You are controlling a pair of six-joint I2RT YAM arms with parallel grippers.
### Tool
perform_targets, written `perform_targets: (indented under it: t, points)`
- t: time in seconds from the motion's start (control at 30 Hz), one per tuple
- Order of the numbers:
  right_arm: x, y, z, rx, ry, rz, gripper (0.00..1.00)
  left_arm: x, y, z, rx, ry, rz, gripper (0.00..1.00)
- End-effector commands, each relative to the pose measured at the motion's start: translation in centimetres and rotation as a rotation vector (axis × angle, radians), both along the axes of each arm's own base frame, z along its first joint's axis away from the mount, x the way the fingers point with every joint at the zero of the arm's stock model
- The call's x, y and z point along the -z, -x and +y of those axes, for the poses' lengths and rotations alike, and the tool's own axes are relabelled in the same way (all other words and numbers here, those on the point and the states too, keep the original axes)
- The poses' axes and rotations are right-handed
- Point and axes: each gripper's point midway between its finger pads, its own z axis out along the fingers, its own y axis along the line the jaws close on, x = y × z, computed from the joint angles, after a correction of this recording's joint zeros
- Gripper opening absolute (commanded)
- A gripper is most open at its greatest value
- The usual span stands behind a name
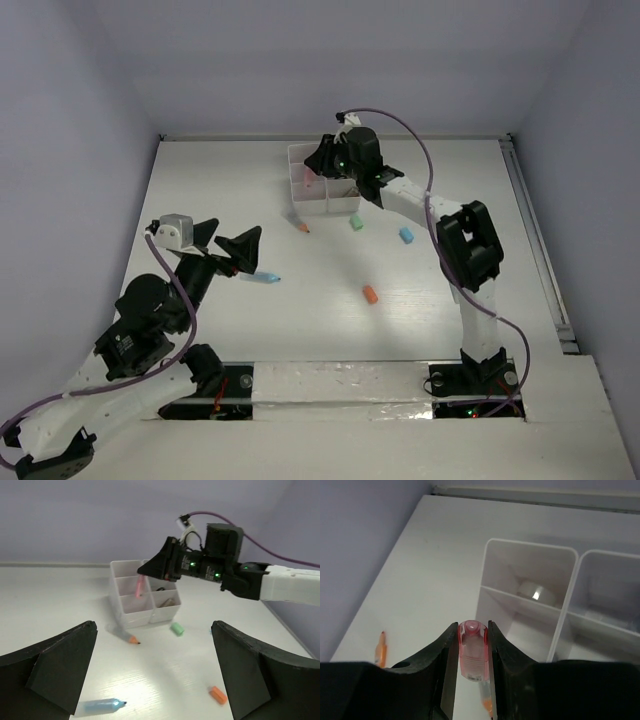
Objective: Sort the stationery into containers
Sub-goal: Place the pen in the storage box.
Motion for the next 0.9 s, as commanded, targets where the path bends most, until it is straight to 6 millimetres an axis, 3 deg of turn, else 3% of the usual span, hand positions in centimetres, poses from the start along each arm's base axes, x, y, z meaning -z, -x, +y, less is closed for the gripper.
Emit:
perform_targets:
  t: [0.0, 0.3, 0.43, 0.67, 0.73, 0.87]
  points:
    - [-5.6, -3.4, 0.0, 0.081, -0.019, -0.218, 0.0, 1.0, -1.1, 2.5, -0.153, -0.023, 0.018, 0.99]
    - [-4.4, -6.0, -0.2, 0.141, 0.035, -0.296, 0.0, 1.1, -1.3, 2.9, -0.172, -0.016, 0.017, 0.99]
    - [-2.7, -5.8, -0.3, 0.139, 0.032, -0.288, 0.0, 0.9, -1.2, 3.3, -0.181, -0.003, 0.009, 0.99]
    - [-1.7, -5.1, -0.6, 0.153, 0.035, -0.332, 0.0, 0.9, -1.4, 3.2, -0.18, -0.007, 0.008, 0.99]
    - [-1.2, -4.9, -0.1, 0.144, 0.05, -0.331, 0.03, 1.0, -1.6, 3.1, -0.182, -0.014, 0.012, 0.99]
    - [-1.2, -4.6, -0.2, 0.143, 0.047, -0.334, 0.3, 1.0, -1.6, 3.3, -0.189, -0.013, 0.012, 0.99]
